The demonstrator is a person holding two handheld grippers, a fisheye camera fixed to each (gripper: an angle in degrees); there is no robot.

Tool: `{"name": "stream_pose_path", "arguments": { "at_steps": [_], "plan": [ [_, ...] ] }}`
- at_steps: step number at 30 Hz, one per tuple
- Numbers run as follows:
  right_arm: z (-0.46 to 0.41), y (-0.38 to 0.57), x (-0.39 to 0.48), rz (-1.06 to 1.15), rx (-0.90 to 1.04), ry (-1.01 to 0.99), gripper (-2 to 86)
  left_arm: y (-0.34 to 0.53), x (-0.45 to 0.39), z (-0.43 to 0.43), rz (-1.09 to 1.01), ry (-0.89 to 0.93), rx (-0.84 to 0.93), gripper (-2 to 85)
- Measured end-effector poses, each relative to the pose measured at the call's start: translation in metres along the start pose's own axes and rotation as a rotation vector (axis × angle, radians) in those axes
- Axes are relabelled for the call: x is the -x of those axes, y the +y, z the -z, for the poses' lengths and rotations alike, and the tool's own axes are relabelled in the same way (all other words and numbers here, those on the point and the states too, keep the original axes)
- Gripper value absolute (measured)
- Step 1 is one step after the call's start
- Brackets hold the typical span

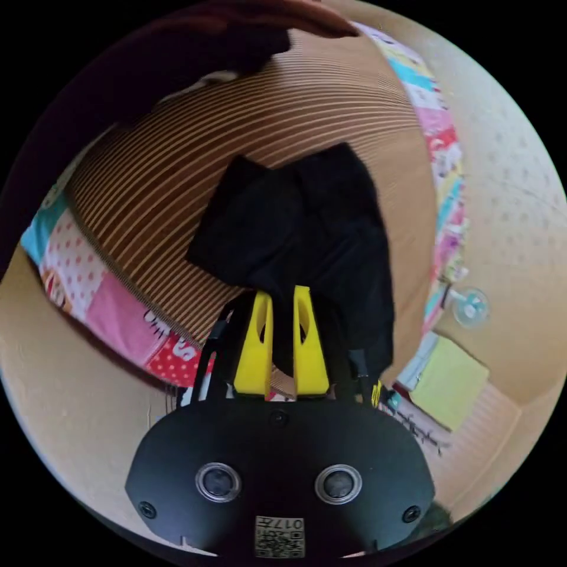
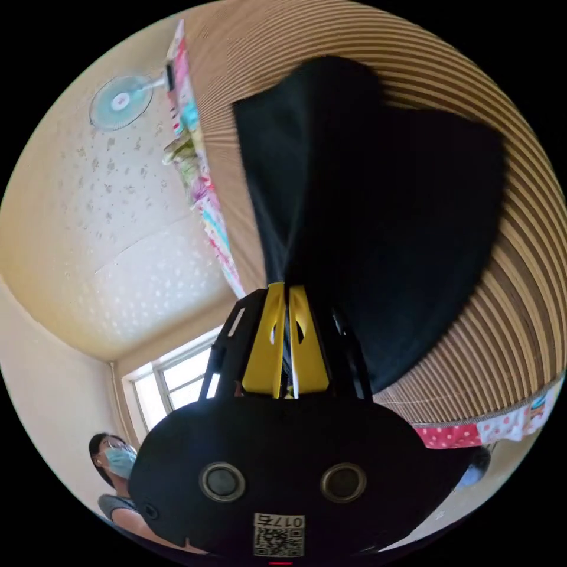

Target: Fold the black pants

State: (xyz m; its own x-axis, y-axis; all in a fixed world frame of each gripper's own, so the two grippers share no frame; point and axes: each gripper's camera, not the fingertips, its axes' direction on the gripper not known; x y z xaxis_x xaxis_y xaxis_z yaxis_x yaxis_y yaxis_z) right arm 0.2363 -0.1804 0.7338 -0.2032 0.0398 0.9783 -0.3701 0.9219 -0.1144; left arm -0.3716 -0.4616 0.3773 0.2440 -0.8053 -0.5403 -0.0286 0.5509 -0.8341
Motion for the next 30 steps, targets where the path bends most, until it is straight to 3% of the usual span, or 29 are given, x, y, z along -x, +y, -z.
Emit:
{"name": "stream_pose_path", "arguments": {
  "at_steps": [2,5,7,8,11,19,24,30],
  "plan": [
    [0.004,0.012,0.058,0.197,0.075,0.015,1.1,0.008,-0.014,0.054,-0.297,0.274,-0.048,4.6],
    [0.030,0.055,0.101,0.365,0.097,0.134,0.9,0.030,0.030,0.089,-0.367,0.408,-0.057,4.7],
    [0.045,0.077,0.090,0.341,0.095,0.236,1.0,0.043,0.094,0.087,-0.186,0.344,-0.069,4.9],
    [0.051,0.087,0.067,0.272,0.111,0.329,1.2,0.058,0.141,0.080,-0.002,0.257,-0.062,5.0],
    [0.062,0.102,-0.009,0.057,0.091,0.395,2.5,0.115,0.208,0.073,0.274,0.128,-0.140,5.6],
    [0.093,0.118,-0.064,-0.170,-0.217,0.162,8.2,0.113,0.144,-0.013,0.123,0.140,0.026,17.0],
    [0.086,0.076,-0.048,-0.225,-0.083,0.229,3.8,0.090,0.140,-0.050,0.227,0.126,0.122,9.9],
    [0.091,0.044,0.005,-0.095,-0.074,0.147,0.9,0.093,0.142,-0.036,-0.025,0.171,0.146,3.9]
  ]
}}
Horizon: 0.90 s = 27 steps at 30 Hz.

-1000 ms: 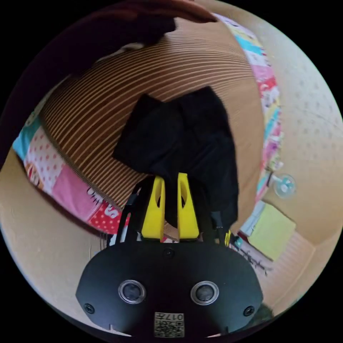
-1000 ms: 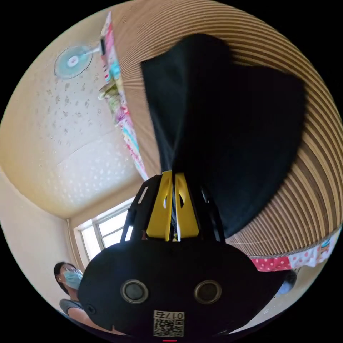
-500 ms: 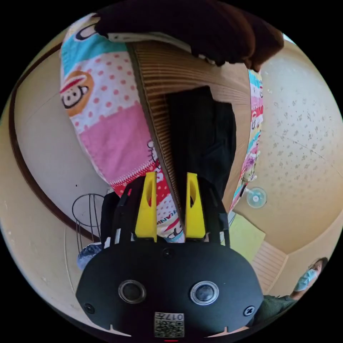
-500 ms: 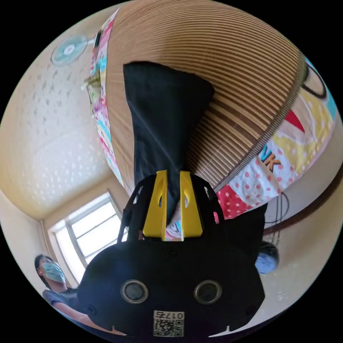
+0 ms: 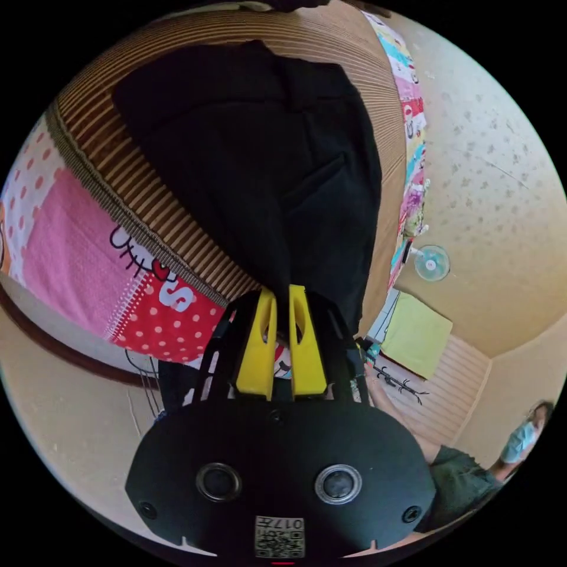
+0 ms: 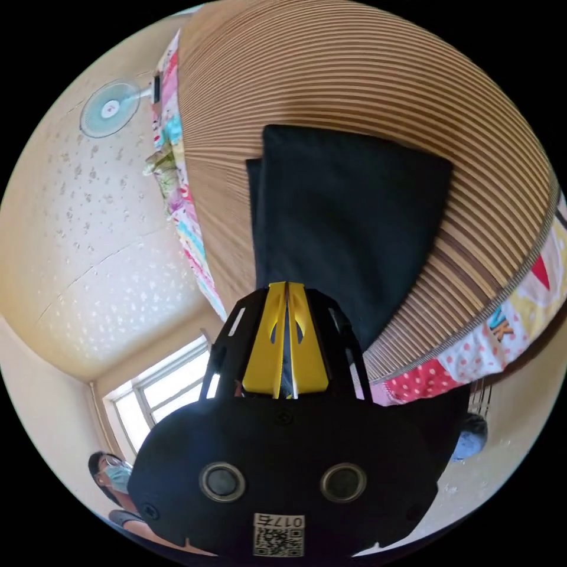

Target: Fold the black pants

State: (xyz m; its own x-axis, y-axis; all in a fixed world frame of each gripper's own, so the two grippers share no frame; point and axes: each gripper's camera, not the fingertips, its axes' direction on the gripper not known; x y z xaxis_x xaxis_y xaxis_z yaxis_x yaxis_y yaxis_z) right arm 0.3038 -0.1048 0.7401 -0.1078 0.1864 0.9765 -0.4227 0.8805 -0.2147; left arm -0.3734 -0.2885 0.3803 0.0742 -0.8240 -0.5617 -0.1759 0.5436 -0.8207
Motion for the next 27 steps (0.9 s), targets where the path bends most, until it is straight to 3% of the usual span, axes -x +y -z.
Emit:
{"name": "stream_pose_path", "arguments": {
  "at_steps": [3,5,8,12,16,19,21,25,27],
  "plan": [
    [0.002,0.003,0.015,0.056,0.069,-0.012,0.5,0.026,0.024,0.015,0.078,0.001,-0.091,5.0],
    [0.012,0.014,0.011,0.065,0.092,0.006,0.3,0.043,0.048,0.040,0.165,-0.003,-0.268,11.1],
    [0.030,0.035,-0.012,0.016,0.092,-0.021,0.2,0.031,0.065,0.057,0.206,-0.073,-0.367,17.7],
    [0.055,0.067,-0.052,-0.093,0.033,-0.120,0.2,-0.011,0.076,0.052,0.194,-0.099,-0.376,16.8],
    [0.078,0.100,-0.090,-0.221,-0.075,-0.245,0.2,-0.050,0.080,0.040,0.177,-0.114,-0.259,7.4],
    [0.085,0.110,-0.100,-0.240,-0.097,-0.289,0.2,-0.042,0.067,0.066,-0.185,0.192,-0.265,5.1],
    [0.084,0.110,-0.099,-0.219,-0.064,-0.269,0.2,-0.030,0.081,0.076,-0.259,0.276,-0.255,5.0],
    [0.078,0.109,-0.092,-0.185,0.022,-0.200,0.2,-0.026,0.144,0.062,0.051,0.027,-0.215,4.9],
    [0.077,0.108,-0.088,-0.170,0.034,-0.237,0.2,-0.030,0.126,0.056,-0.003,0.018,-0.241,4.8]
  ]
}}
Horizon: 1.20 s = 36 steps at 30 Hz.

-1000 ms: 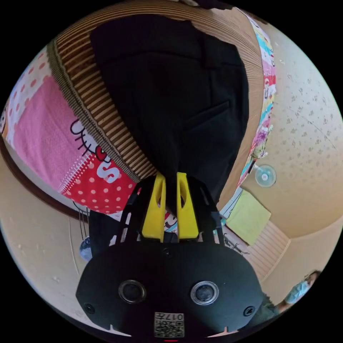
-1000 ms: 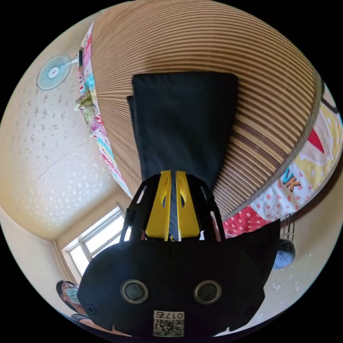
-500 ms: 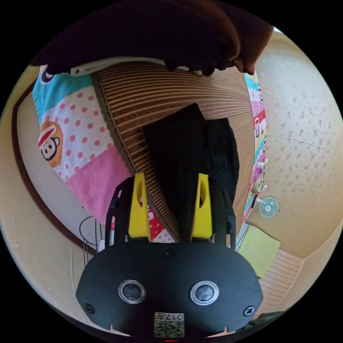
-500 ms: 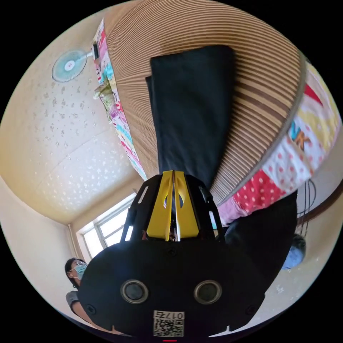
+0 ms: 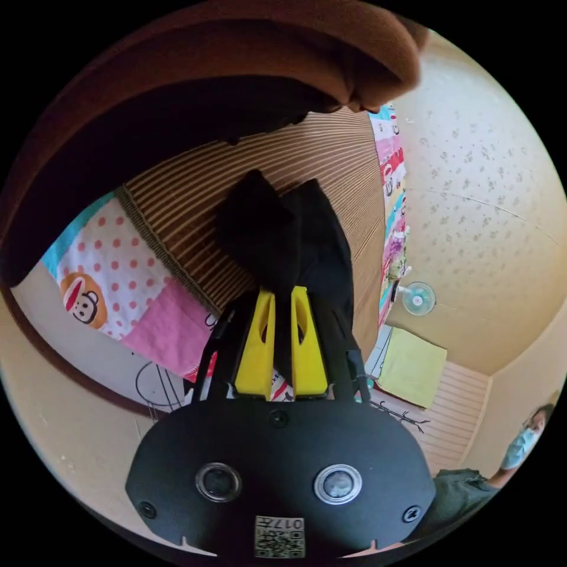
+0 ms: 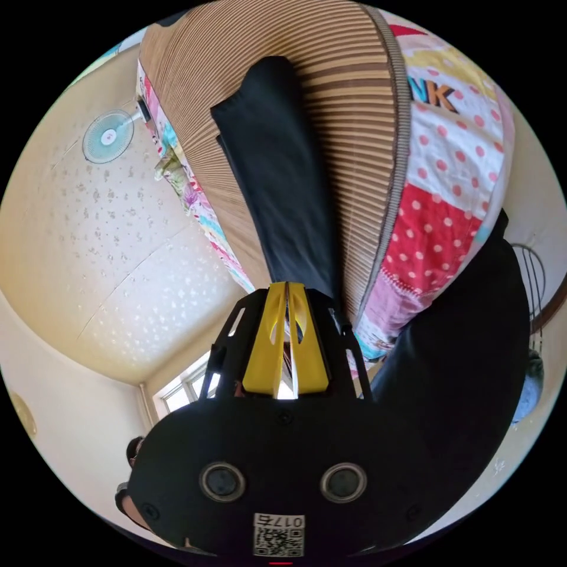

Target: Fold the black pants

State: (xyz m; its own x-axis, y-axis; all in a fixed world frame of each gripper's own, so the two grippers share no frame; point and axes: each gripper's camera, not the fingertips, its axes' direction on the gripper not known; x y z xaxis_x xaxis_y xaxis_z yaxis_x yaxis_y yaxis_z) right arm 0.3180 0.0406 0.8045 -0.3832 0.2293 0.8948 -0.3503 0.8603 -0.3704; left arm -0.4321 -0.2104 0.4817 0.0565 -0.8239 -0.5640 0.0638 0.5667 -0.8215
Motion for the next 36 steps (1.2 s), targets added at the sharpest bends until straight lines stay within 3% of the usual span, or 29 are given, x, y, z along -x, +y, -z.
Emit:
{"name": "stream_pose_path", "arguments": {
  "at_steps": [4,7,11,13,14,16,19,23,26,31,34,36],
  "plan": [
    [0.005,-0.002,0.013,0.061,0.043,-0.094,0.3,0.022,-0.099,-0.025,-0.296,0.154,-0.014,4.7],
    [0.017,-0.003,0.015,0.087,0.043,-0.122,0.3,0.084,-0.202,-0.070,-0.554,0.164,0.031,4.5],
    [0.039,-0.004,0.004,0.099,0.008,-0.179,0.3,0.206,-0.311,-0.195,-0.905,0.177,0.234,4.9],
    [0.051,-0.003,-0.005,0.090,-0.026,-0.202,0.3,0.251,-0.327,-0.265,-0.996,0.179,0.394,5.1],
    [0.059,-0.003,-0.012,0.081,-0.051,-0.221,0.3,0.271,-0.324,-0.310,-0.996,0.167,0.528,5.2],
    [0.073,-0.001,-0.021,0.066,-0.085,-0.251,0.3,0.283,-0.306,-0.356,-0.945,0.144,0.630,5.6],
    [0.092,-0.003,-0.031,0.058,-0.102,-0.270,0.2,0.267,-0.253,-0.376,-0.834,0.041,0.569,7.4],
    [0.107,-0.016,-0.037,0.060,-0.041,-0.157,0.2,0.208,-0.152,-0.388,-0.608,-0.211,0.395,18.8],
    [0.104,-0.027,-0.035,0.078,0.031,-0.067,0.2,0.170,-0.074,-0.429,-0.482,-0.281,0.450,22.1],
    [0.080,-0.045,-0.014,0.160,0.112,0.064,0.2,0.153,0.028,-0.510,-0.334,-0.065,0.692,16.8],
    [0.048,-0.061,0.012,0.255,0.131,0.205,0.2,0.146,0.045,-0.514,-0.372,0.060,0.788,7.4],
    [0.020,-0.070,0.025,0.300,0.138,0.309,0.2,0.148,0.034,-0.499,-0.455,0.200,0.777,6.3]
  ]
}}
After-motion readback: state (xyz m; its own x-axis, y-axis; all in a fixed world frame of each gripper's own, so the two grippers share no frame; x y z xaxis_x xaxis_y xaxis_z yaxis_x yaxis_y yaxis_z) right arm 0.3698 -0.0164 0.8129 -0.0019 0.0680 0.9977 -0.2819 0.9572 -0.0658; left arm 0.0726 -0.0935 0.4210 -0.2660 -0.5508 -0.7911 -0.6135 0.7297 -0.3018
